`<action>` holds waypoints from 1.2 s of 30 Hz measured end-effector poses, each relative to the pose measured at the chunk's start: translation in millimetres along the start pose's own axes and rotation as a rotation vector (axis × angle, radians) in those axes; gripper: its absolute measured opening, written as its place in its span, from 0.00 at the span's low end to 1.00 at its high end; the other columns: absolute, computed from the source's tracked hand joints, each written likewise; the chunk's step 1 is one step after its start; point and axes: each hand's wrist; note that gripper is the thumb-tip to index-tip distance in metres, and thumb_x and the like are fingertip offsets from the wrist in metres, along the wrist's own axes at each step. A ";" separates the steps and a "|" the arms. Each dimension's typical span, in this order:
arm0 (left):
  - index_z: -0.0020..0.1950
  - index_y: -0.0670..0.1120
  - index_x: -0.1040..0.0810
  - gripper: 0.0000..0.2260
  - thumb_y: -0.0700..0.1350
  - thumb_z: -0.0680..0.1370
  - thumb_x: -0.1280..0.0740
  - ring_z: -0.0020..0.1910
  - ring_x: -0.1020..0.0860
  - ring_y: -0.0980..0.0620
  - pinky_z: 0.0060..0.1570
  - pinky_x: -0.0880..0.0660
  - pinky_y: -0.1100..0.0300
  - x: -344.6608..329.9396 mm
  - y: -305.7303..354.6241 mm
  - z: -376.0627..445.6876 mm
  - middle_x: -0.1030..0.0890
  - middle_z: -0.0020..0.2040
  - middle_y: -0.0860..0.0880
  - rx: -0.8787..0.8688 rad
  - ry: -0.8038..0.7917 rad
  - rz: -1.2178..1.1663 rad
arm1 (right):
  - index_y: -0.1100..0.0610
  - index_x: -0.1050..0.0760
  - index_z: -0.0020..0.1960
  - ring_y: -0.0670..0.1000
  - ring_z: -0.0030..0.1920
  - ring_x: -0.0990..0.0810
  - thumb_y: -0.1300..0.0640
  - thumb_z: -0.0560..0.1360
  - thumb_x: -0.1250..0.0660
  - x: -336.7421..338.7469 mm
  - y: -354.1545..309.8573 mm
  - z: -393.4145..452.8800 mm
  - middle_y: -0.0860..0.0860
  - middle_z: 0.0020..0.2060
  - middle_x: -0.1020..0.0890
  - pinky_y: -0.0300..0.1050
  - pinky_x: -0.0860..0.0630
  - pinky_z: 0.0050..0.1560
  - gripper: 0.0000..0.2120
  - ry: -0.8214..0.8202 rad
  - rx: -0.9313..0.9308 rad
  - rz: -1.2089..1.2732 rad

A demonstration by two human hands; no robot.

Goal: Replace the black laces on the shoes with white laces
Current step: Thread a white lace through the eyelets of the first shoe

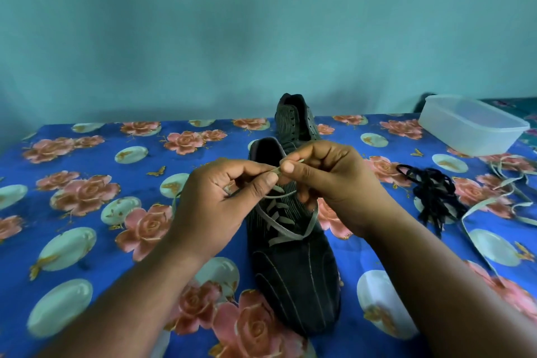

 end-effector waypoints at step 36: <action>0.49 0.61 0.18 0.13 0.64 0.74 0.37 0.47 0.20 0.50 0.52 0.23 0.40 -14.5 -30.9 9.2 0.17 0.39 0.55 0.197 0.060 0.245 | 0.48 0.22 0.62 0.62 0.44 0.23 0.60 0.83 0.36 26.4 36.3 16.9 0.64 0.44 0.24 0.61 0.24 0.49 0.12 -0.151 0.113 -0.408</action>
Point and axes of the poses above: each hand's wrist, its own z-axis towards the middle knuckle, its own x-axis out of the back of the hand, y = z × x
